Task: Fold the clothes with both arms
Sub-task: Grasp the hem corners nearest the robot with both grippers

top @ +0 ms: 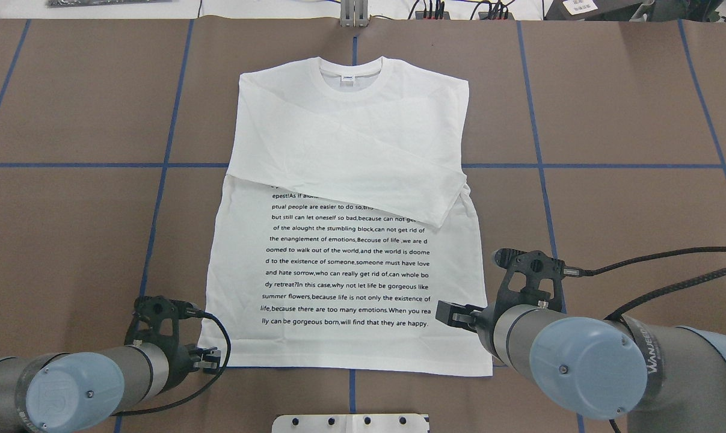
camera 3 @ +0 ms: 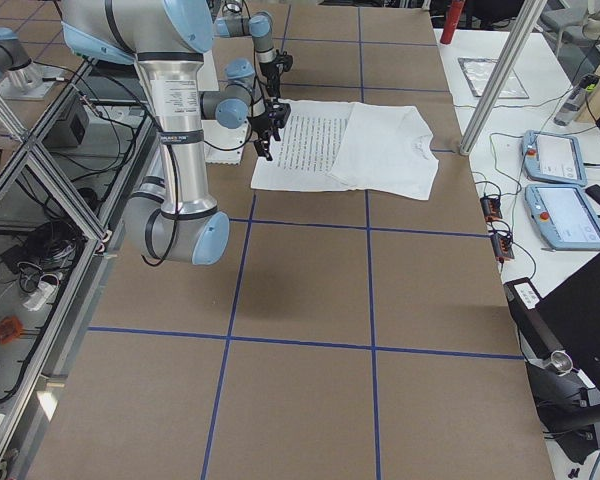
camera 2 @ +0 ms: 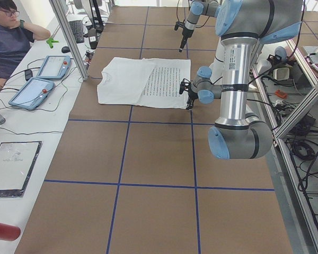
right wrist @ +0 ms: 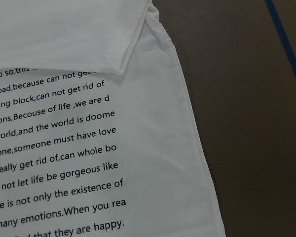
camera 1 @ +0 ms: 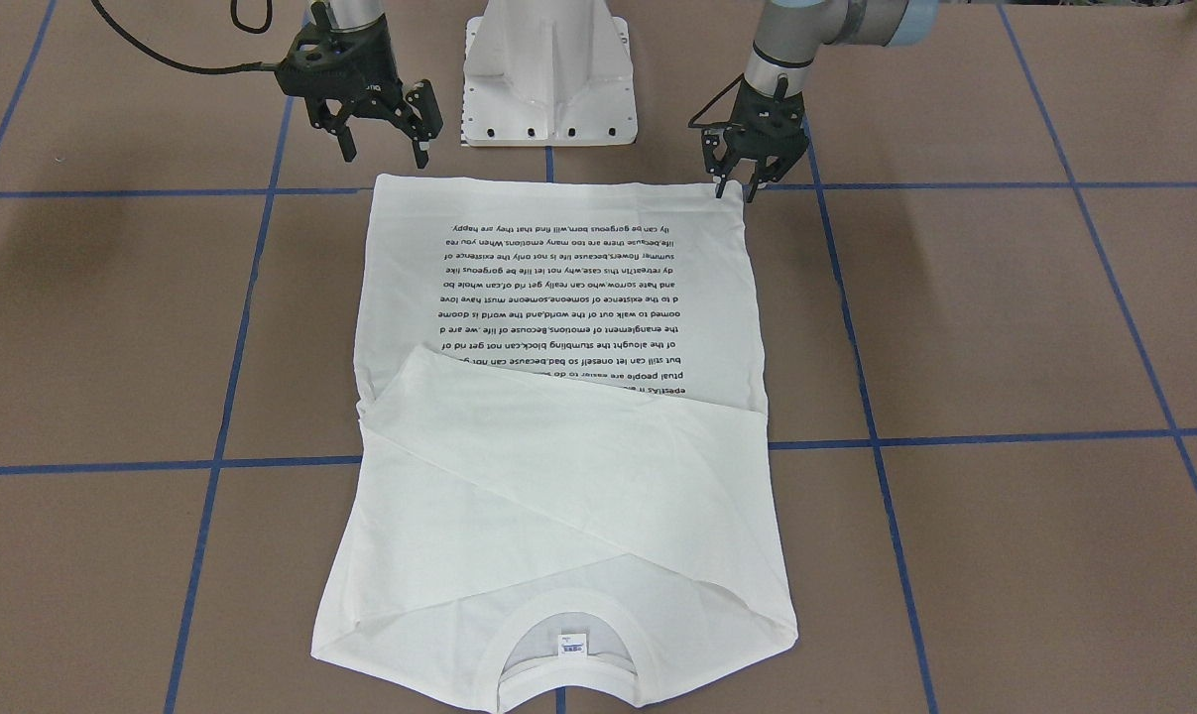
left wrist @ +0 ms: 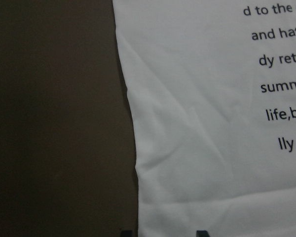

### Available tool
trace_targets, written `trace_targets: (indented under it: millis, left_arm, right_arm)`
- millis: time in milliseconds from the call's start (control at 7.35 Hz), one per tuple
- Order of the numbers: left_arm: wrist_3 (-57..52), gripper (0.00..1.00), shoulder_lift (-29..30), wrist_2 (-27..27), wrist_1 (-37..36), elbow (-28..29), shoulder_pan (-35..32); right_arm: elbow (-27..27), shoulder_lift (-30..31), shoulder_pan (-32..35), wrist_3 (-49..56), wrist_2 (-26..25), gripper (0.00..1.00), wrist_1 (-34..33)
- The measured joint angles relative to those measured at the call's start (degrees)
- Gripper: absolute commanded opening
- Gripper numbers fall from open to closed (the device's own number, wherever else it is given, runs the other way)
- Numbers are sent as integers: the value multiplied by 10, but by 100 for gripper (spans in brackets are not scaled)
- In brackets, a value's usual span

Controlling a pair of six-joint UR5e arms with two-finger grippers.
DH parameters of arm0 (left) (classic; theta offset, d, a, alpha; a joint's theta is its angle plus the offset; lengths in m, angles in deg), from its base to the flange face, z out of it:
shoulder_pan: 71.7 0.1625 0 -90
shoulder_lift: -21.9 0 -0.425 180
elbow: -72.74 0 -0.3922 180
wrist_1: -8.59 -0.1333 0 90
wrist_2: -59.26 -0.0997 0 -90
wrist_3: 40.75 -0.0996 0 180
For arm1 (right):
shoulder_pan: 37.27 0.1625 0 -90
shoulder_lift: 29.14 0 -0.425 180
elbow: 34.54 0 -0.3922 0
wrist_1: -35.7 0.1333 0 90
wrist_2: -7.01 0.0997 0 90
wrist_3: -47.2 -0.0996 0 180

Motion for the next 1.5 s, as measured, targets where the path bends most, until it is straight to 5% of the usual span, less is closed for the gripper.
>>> trace_targets:
  millis: [816, 1224, 1496]
  left_arm:
    - [-3, 0, -1, 0, -1, -24, -5]
    - [-6, 0, -5, 2, -23, -83, -10]
    - [-6, 0, -5, 2, -34, -109, -11]
  right_arm:
    - [-3, 14, -1, 1, 1, 98, 9]
    - [-42, 54, -3, 0, -11, 62, 112]
    - [-68, 60, -15, -1, -21, 62, 137]
